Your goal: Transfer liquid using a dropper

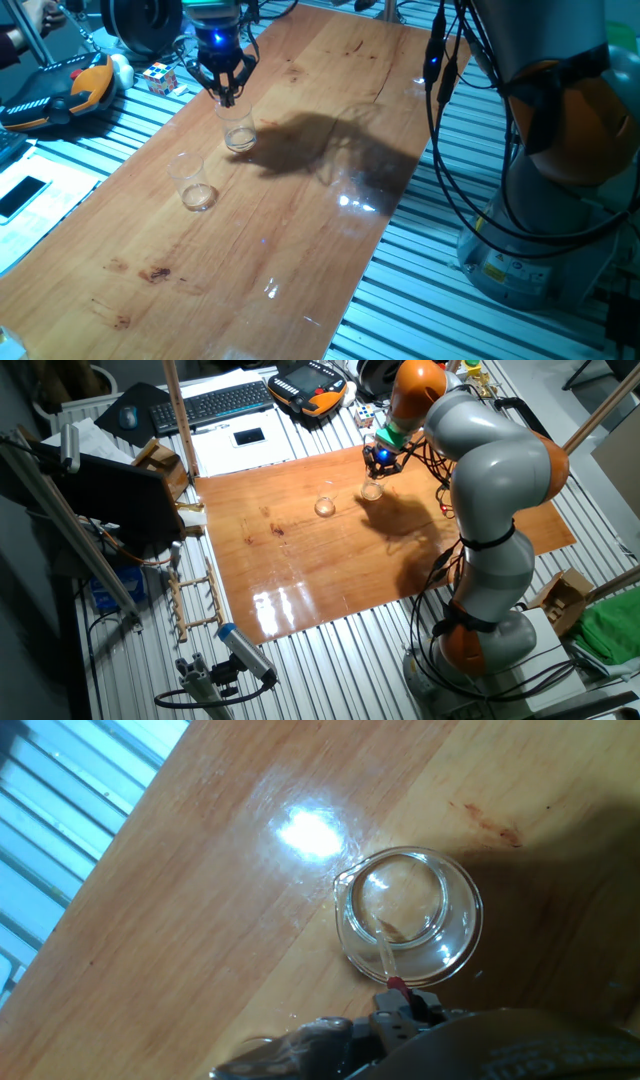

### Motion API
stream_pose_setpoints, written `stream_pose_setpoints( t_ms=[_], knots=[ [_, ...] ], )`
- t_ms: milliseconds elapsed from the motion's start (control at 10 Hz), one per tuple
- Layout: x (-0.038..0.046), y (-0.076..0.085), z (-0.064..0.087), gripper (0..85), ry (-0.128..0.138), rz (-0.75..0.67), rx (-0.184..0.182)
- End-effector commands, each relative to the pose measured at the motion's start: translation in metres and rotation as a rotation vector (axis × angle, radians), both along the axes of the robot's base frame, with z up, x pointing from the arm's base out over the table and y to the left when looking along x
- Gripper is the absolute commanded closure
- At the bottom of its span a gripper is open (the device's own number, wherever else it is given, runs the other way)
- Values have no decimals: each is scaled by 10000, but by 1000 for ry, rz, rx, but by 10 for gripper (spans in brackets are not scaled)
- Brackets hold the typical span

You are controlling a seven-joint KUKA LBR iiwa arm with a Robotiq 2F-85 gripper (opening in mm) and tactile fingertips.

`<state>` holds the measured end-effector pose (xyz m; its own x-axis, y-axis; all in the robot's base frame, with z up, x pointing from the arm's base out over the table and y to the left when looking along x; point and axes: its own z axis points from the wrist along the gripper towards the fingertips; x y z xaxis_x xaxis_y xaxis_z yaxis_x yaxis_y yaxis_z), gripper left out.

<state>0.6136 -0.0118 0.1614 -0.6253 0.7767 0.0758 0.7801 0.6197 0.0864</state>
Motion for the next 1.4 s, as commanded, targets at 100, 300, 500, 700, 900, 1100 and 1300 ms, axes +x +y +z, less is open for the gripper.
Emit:
stream_pose_setpoints(
  t_ms=[100, 300, 500, 700, 900, 1100, 1300],
  knots=[
    [-5, -3, -13, 840, 0, 0, 2],
    [-8, -4, -32, 840, 0, 5, 11],
    [-11, -6, -48, 840, 1, 9, 12],
    [-14, -7, -54, 840, -3, 15, 15],
    [-17, -4, -66, 817, -7, 18, 18],
    [-19, -5, -72, 763, -8, 19, 20],
    [-22, -7, -77, 747, -13, 19, 20]
  ],
)
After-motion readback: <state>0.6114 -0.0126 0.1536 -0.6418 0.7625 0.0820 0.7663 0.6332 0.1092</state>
